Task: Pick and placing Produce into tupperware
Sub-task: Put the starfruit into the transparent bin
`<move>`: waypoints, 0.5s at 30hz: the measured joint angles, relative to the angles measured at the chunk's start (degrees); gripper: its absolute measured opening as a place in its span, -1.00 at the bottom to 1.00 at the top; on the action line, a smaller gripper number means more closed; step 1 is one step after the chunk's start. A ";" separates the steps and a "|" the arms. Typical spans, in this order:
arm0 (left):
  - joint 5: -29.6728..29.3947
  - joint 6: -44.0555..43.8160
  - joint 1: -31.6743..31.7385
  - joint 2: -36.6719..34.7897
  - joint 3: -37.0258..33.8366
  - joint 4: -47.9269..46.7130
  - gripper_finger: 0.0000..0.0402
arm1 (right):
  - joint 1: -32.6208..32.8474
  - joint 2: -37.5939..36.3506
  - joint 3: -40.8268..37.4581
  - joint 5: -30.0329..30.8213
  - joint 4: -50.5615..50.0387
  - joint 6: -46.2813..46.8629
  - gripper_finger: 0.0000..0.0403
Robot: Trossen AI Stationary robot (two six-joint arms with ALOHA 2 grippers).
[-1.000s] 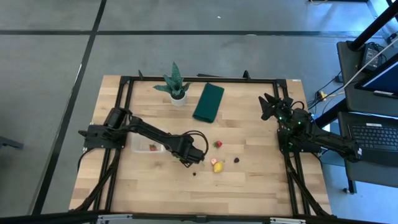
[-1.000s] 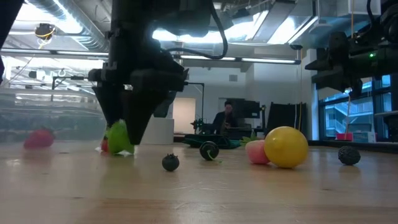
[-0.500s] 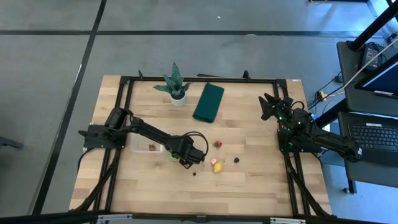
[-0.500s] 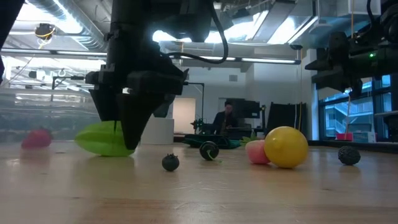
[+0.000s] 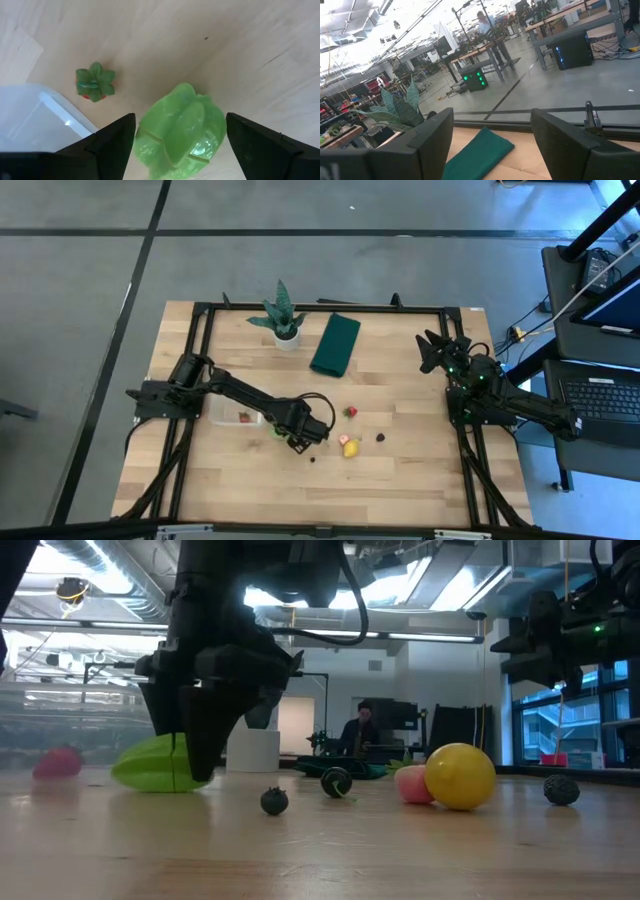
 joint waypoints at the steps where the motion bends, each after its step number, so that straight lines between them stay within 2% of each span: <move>1: 0.10 0.42 0.00 0.00 0.00 0.00 0.49 | 0.00 0.00 -0.02 0.02 -0.01 0.00 0.33; 15: 0.50 5.54 -0.80 -0.02 0.00 0.03 0.47 | 0.00 0.00 -0.02 0.00 0.00 0.00 0.33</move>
